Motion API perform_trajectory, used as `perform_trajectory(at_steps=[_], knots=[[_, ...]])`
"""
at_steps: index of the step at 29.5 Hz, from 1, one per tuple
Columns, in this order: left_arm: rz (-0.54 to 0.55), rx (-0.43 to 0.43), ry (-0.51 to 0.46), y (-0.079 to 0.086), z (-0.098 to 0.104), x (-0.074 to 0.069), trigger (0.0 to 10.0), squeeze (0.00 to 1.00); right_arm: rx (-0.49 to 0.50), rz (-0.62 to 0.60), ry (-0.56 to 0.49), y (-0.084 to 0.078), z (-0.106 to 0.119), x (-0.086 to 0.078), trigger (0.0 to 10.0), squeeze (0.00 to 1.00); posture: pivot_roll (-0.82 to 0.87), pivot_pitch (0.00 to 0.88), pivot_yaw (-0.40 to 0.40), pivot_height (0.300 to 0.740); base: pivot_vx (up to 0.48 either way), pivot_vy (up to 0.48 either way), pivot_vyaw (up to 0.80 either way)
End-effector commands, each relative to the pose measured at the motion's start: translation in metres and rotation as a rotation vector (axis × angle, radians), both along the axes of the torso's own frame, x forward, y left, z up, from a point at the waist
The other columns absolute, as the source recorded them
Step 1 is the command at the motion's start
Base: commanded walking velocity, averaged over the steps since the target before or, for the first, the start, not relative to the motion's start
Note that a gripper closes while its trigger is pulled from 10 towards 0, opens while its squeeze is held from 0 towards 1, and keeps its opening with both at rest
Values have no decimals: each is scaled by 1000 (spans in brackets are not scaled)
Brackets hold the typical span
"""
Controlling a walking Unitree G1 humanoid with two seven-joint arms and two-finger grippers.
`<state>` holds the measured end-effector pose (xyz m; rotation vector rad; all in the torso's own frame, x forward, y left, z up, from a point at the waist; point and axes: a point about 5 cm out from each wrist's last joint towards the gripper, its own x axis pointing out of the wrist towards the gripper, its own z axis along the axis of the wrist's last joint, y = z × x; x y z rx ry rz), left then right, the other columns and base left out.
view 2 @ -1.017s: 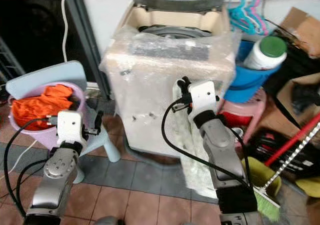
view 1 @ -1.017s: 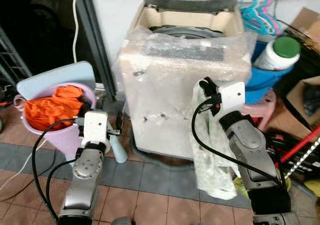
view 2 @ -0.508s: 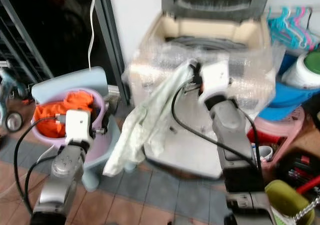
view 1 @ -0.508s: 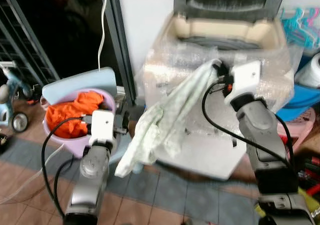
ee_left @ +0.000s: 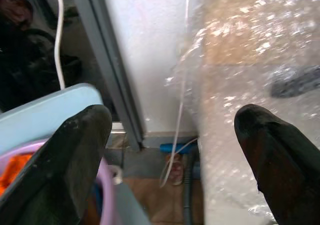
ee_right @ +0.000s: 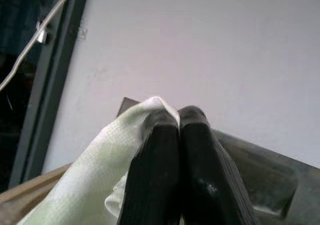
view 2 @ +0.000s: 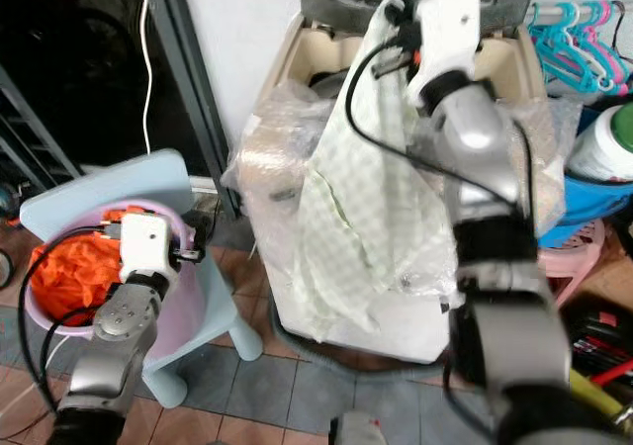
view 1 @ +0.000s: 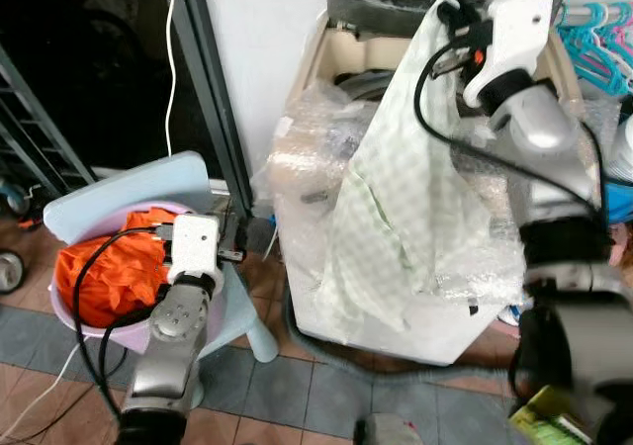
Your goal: Clothes washing
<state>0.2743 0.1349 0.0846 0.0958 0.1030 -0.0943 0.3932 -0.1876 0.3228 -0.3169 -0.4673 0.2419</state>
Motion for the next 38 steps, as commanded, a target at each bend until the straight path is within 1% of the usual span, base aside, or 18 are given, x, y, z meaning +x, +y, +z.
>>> perform_trajectory(at_steps=[1, 4, 5, 6, 10, 14, 15, 16, 17, 18, 21, 22, 23, 26, 32, 36, 37, 38], knots=[[33, 17, 10, 11, -1, 1, 10000, 0, -20, 34, -107, 10, 40, 0, 10000, 0, -51, 0, 31, 740, 431, 0, 0], [38, 18, 12, 11, -1, 1, 10000, 0, 18, -22, -213, -3, 101, -5, 10000, 0, -48, 0, 24, 740, 376, 0, 0], [38, 18, 12, 11, -1, 1, 10000, 0, 18, -22, -213, -3, 101, -5, 10000, 0, -48, 0, 24, 740, 368, 0, 0], [41, 19, 13, 11, -2, 1, 10000, 0, 32, -62, -308, -9, 132, -15, 10000, 0, -47, 0, 17, 740, 322, 0, 0], [51, 9, 7, 10, -1, 1, 10000, 0, 43, -85, -377, -15, 155, -24, 10000, 0, -49, 0, 9, 740, 65, 0, 0], [52, 4, 8, 8, -2, 0, 10000, 0, -39, -76, -226, -15, 110, -4, 10000, 0, -46, 0, 4, 740, 0, 0, 0], [52, 2, 8, 8, -2, 0, 10000, 0, -84, -85, -156, -15, 88, 4, 10000, 0, -46, 0, 4, 740, 0, 0, 0], [51, 1, 7, 7, -2, 0, 10000, 0, -114, -88, -15, -18, 47, 14, 10000, 0, -46, 0, 6, 740, 0, 0, 0], [51, 1, 7, 7, -2, 0, 10000, 0, -114, -88, -15, -18, 47, 14, 10000, 0, -46, 0, 6, 740, 0, 0, 0], [49, -1, 6, 7, -1, 0, 10000, 0, -110, -71, 105, -21, 13, 19, 10000, 0, -46, 0, 6, 740, 0, 0, 0], [44, 0, 7, 7, -2, 0, 10000, 0, -120, -64, 213, -27, -22, 19, 10000, 0, -48, 0, 4, 740, 0, 0, 0], [40, -2, 8, 7, -2, 0, 10000, 0, -89, -57, 283, -33, -42, 18, 10000, 976, -49, 0, 3, 740, 0, 0, 0], [38, -2, 8, 6, -2, -1, 10000, 0, -69, -46, 316, -40, -58, 14, 10000, 1000, -50, 0, -4, 740, 0, 0, 0], [36, -4, 11, 6, -2, -1, 10000, 0, -61, 21, 313, -44, -70, 6, 10000, 1000, -52, 0, -2, 740, 0, 0, 0], [37, -1, 14, 9, -2, 0, 10000, 0, 7, 184, 323, -49, -82, -13, 10000, 1000, -59, 0, 19, 740, 0, 0, 0], [17, 3, 18, 7, -2, 1, 10000, 0, 51, 387, 421, -41, -99, -40, 10000, 1000, -66, 0, 25, 740, 0, 0, 0], [17, 3, 18, 7, -2, 1, 10000, 0, 51, 387, 421, -41, -99, -40, 10000, 1000, -66, 0, 25, 740, 0, 0, 0], [16, 4, 18, 7, -2, 1, 10000, 0, 8, 474, 476, -34, -110, -51, 10000, 1000, -67, 0, 26, 740, 0, 0, 0]])
